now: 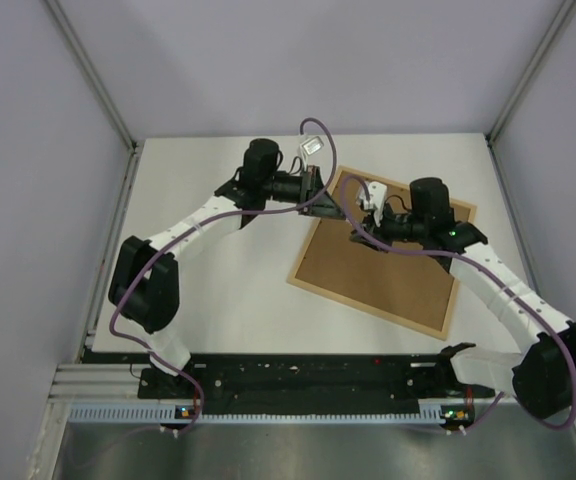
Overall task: Take the photo out of the frame
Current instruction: Pick up the screwdriver from the photo frame.
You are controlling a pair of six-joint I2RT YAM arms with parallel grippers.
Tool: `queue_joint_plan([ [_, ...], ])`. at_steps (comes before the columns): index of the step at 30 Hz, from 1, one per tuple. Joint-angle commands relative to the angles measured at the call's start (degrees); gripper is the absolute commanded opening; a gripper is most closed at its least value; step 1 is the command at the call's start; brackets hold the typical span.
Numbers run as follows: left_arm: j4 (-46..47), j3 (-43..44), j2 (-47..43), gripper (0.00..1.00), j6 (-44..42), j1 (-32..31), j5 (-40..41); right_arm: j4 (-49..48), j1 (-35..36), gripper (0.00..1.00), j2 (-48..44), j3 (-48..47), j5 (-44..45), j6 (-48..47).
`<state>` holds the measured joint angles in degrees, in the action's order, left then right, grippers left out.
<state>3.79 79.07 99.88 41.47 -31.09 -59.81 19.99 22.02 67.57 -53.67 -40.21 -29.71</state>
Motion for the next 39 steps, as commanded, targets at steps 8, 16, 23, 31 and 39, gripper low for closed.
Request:
queue_joint_plan([
  [8, 4.9, -1.9, 0.7, 0.00, 2.6, 2.9, 0.8, -5.3, 0.7, 0.10, -5.1, -5.2, -9.7, 1.9],
  [16, 6.7, -2.5, 0.9, 0.00, 4.3, 3.4, 0.3, -4.8, 0.8, 0.23, -5.4, -6.4, -10.3, 3.3],
  [23, 14.3, -4.7, 0.8, 0.00, 10.4, 3.9, -0.7, -5.7, 0.8, 0.27, -5.6, -6.1, -10.9, 3.7],
  [31, 26.1, -7.0, 0.2, 0.00, 19.9, 4.0, -2.4, -9.3, 0.7, 0.30, -5.1, -2.8, -11.0, 4.7],
  [39, 31.0, -7.3, -0.5, 0.00, 24.3, 3.8, -2.9, -13.2, 1.1, 0.40, -3.8, -1.4, -12.5, 7.3],
])
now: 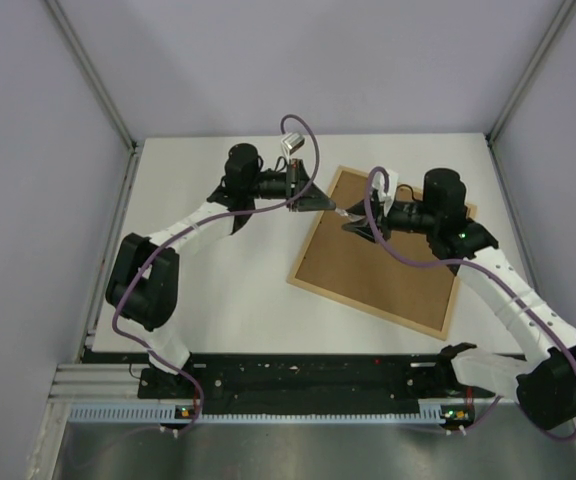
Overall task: Take the photo out of the frame
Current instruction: Pick up the screwdriver from the photo frame.
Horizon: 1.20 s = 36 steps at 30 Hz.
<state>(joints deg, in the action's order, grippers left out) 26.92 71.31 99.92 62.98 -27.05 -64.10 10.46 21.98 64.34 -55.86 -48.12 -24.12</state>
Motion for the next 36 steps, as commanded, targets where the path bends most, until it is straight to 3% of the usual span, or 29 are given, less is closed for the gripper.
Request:
queue_joint_plan([
  [1, 7.9, 0.2, -0.6, 0.00, 2.8, -0.3, 1.5, -3.8, 1.3, 0.40, -0.3, 1.0, -4.0, 1.5],
  [24, 8.3, 0.3, -2.7, 0.00, 3.6, -1.9, 1.1, -6.0, 3.3, 0.40, 2.6, 3.4, 2.1, 0.7],
  [36, 8.4, 0.1, -3.8, 0.00, 3.4, -0.4, 1.2, -3.6, 3.2, 0.43, -0.5, 3.8, 4.7, 0.0],
])
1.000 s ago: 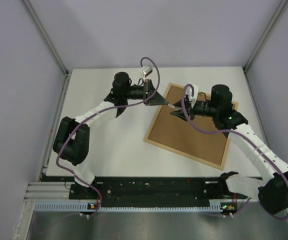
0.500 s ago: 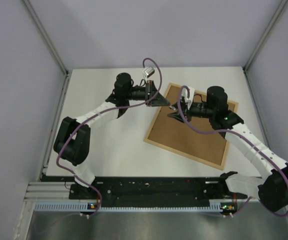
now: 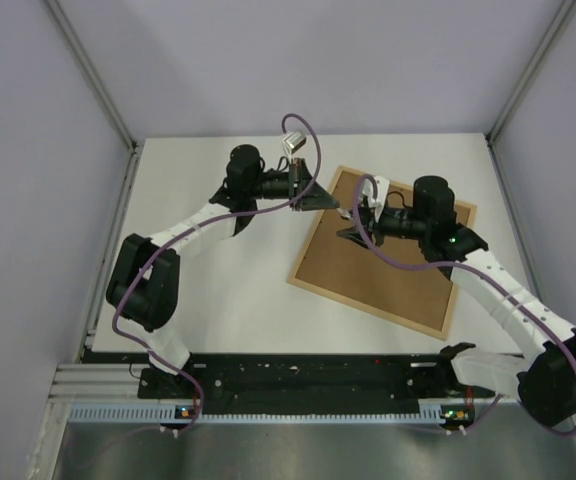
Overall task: Take the photo out of the frame
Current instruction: Pick up the screwdriver from the photo frame.
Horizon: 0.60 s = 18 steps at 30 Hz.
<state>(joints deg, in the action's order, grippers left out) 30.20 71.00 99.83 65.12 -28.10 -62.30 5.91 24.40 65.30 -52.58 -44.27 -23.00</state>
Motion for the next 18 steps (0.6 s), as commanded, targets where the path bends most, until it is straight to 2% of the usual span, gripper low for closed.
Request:
queue_joint_plan([
  [1, 5.1, 0.4, -3.8, 0.00, 1.3, 0.7, -0.6, 1.1, 0.8, 0.43, -1.6, 0.5, 1.0, -1.3],
  [18, 5.3, -0.5, -3.4, 0.00, 1.1, 0.5, -0.4, -2.0, 0.8, 0.40, 0.4, -2.4, -4.3, 4.4],
])
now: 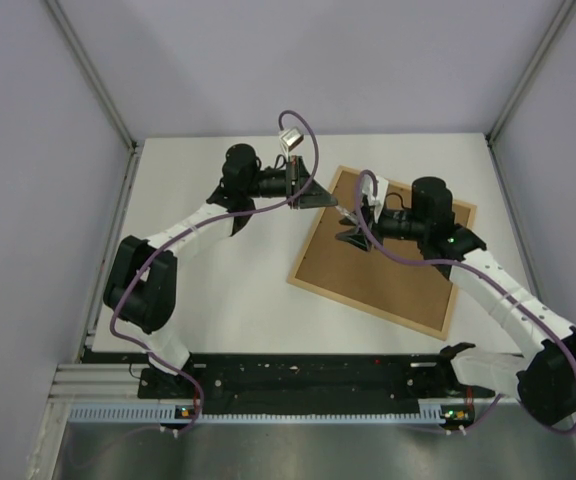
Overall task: Take the photo out of the frame
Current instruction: Pick up the screwdriver from the photo frame.
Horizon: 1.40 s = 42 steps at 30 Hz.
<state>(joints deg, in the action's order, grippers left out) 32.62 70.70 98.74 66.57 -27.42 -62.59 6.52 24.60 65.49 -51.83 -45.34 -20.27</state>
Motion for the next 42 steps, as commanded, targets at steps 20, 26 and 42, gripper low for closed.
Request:
queue_joint_plan([
  [20, -1.3, -0.6, -2.1, 0.00, -4.2, -1.1, 0.6, -3.3, 0.7, 0.00, -1.1, -5.6, -3.3, 5.3],
  [26, -2.8, -0.6, -2.1, 0.00, -5.6, -0.9, 1.0, -0.7, 0.6, 0.08, -2.1, -7.1, -4.6, 4.5],
  [42, -7.9, -0.9, -1.1, 0.00, -10.6, -0.7, 2.5, 1.3, 0.5, 0.11, -2.8, -9.5, -8.1, 6.3],
])
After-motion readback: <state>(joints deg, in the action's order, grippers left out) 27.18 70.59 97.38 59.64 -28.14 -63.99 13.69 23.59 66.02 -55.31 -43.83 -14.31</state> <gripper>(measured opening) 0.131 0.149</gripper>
